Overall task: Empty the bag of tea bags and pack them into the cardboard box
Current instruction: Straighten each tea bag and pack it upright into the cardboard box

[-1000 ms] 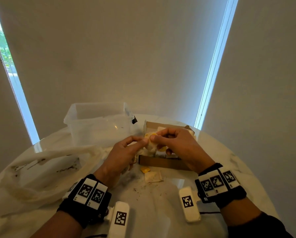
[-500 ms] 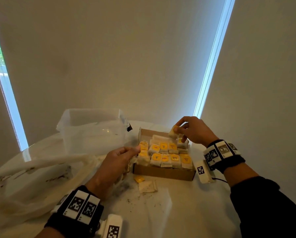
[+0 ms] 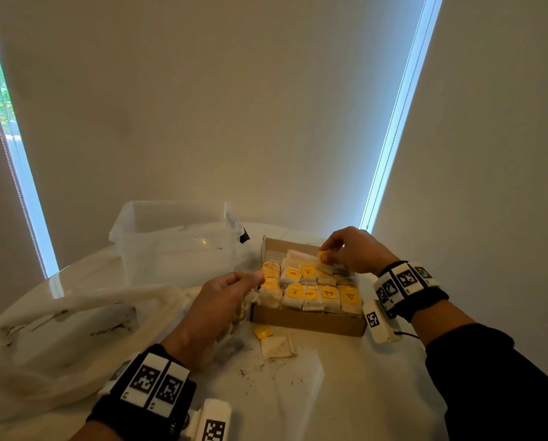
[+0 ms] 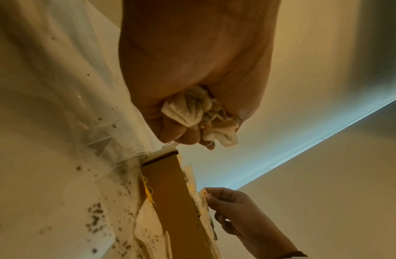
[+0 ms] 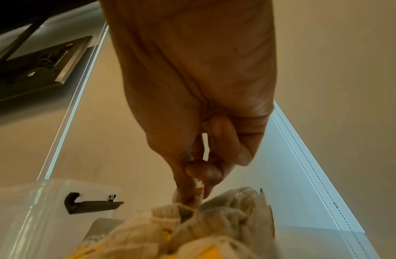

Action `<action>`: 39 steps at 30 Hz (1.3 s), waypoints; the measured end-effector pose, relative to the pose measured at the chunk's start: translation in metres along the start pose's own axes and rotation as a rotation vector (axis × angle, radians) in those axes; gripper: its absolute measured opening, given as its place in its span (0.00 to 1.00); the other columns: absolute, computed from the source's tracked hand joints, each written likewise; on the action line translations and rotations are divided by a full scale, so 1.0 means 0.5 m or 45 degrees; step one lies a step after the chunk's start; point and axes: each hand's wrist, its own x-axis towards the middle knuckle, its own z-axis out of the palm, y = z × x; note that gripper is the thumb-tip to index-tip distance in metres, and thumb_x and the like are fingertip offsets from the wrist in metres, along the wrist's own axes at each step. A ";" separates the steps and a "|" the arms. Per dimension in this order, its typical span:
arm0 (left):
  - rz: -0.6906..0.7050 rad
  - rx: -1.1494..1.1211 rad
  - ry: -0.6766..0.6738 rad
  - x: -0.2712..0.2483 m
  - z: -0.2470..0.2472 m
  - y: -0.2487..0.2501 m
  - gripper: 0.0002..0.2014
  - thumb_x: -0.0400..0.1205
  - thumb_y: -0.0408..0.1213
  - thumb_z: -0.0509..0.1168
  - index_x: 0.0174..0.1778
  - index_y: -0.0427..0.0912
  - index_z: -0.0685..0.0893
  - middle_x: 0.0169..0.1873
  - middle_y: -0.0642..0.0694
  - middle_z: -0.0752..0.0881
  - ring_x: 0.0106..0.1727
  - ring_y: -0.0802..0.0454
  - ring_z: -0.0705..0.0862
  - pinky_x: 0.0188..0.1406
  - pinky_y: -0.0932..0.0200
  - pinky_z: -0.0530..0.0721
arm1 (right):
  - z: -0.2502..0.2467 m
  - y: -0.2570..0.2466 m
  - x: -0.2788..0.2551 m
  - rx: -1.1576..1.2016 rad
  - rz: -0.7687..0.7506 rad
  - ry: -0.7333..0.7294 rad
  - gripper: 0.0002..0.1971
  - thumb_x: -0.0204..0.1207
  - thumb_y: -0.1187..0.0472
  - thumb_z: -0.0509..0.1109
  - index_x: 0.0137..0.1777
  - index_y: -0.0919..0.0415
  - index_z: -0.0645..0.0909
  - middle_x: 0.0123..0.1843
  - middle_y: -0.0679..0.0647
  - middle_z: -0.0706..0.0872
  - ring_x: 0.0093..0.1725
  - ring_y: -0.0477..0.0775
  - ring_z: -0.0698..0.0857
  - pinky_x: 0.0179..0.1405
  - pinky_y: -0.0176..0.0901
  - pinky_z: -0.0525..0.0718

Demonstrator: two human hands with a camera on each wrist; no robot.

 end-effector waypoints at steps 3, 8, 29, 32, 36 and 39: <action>-0.022 -0.015 0.024 -0.002 0.002 0.006 0.17 0.86 0.62 0.69 0.51 0.56 0.96 0.39 0.38 0.78 0.30 0.48 0.69 0.25 0.58 0.66 | -0.007 -0.006 -0.005 0.041 -0.060 0.088 0.16 0.82 0.53 0.81 0.68 0.52 0.89 0.59 0.48 0.92 0.43 0.44 0.90 0.49 0.36 0.81; -0.139 -0.186 0.062 -0.006 0.012 0.023 0.30 0.90 0.68 0.55 0.54 0.48 0.95 0.26 0.46 0.82 0.26 0.54 0.74 0.26 0.58 0.68 | -0.024 -0.094 -0.074 0.381 -0.196 0.297 0.13 0.86 0.46 0.75 0.65 0.48 0.89 0.58 0.39 0.92 0.34 0.43 0.93 0.44 0.36 0.81; -0.053 -0.243 -0.002 -0.026 0.016 0.037 0.26 0.87 0.67 0.64 0.42 0.45 0.83 0.27 0.48 0.76 0.26 0.55 0.70 0.27 0.57 0.69 | 0.157 -0.224 -0.227 1.321 -0.157 0.019 0.12 0.79 0.51 0.83 0.59 0.52 0.92 0.47 0.54 0.95 0.30 0.41 0.86 0.31 0.38 0.84; -0.041 -0.252 0.017 -0.025 0.015 0.038 0.26 0.88 0.66 0.63 0.48 0.44 0.87 0.30 0.48 0.82 0.27 0.55 0.71 0.29 0.57 0.71 | 0.164 -0.222 -0.223 1.401 -0.151 0.077 0.11 0.80 0.53 0.82 0.60 0.55 0.92 0.49 0.55 0.96 0.34 0.42 0.88 0.33 0.36 0.85; -0.011 -0.292 -0.006 -0.025 0.016 0.036 0.26 0.88 0.67 0.62 0.50 0.47 0.92 0.33 0.50 0.85 0.28 0.56 0.71 0.30 0.58 0.71 | 0.171 -0.220 -0.219 1.437 -0.091 0.151 0.08 0.82 0.51 0.81 0.58 0.49 0.92 0.52 0.48 0.96 0.47 0.48 0.93 0.41 0.38 0.88; 0.021 -0.245 -0.029 -0.016 0.015 0.025 0.30 0.89 0.65 0.61 0.59 0.40 0.91 0.36 0.42 0.81 0.27 0.55 0.72 0.28 0.60 0.75 | 0.176 -0.220 -0.218 1.462 -0.074 0.159 0.08 0.82 0.51 0.81 0.57 0.49 0.92 0.51 0.48 0.95 0.50 0.50 0.94 0.47 0.47 0.95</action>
